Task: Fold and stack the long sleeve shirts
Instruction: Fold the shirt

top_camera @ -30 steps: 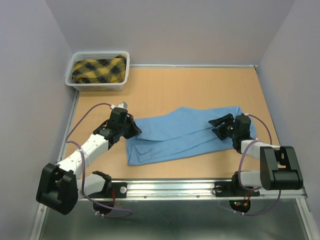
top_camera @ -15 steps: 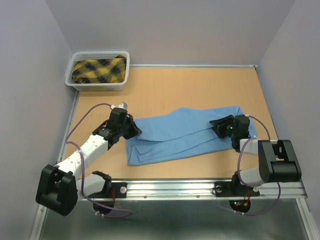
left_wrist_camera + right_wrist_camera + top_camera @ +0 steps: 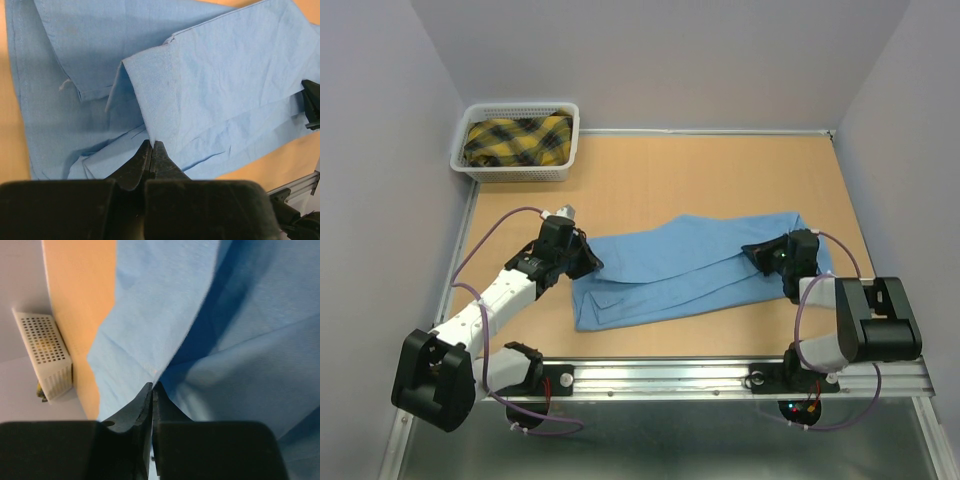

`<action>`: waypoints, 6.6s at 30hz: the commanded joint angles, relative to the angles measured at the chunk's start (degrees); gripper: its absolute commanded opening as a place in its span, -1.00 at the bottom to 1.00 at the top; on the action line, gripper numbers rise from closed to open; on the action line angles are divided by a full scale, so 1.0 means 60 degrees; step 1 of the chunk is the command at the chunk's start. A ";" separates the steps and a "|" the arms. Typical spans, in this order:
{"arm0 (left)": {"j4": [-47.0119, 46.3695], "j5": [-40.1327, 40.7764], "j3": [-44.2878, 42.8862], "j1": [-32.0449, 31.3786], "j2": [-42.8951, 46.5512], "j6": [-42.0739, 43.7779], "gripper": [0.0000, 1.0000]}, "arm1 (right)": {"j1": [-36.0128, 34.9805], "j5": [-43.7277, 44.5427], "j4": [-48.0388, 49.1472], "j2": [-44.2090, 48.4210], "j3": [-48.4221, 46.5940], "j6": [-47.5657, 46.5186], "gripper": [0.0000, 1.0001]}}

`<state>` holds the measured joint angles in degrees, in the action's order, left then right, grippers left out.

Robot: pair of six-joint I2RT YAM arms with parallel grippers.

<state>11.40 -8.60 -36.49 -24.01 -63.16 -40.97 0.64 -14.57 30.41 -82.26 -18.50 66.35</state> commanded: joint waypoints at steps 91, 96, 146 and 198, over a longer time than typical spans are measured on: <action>0.1397 -0.1100 0.1366 -0.0173 0.2894 -0.0994 -1.00 | -0.0327 -0.1910 -0.0455 -0.1232 -0.2879 -0.2237 0.18; 0.0884 -0.1393 0.1058 -0.0232 0.2646 -0.0979 -1.00 | 0.0081 -0.1236 -0.1432 -0.0663 -0.3316 -0.3072 0.18; -0.1196 -0.1832 -0.0598 -0.0949 0.0829 0.0442 -1.00 | 0.3408 -0.0691 -0.5772 -0.2797 -0.7330 -0.5360 -0.99; -0.1592 -0.1626 -0.4881 -0.2004 -0.3444 0.4905 0.50 | 0.2808 0.0758 -0.6578 0.0863 -0.4285 -0.4730 0.23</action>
<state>7.55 -11.66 -54.76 -35.29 -77.45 -23.29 17.85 -11.40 -9.43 -79.42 -45.89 36.91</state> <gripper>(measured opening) 0.749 0.622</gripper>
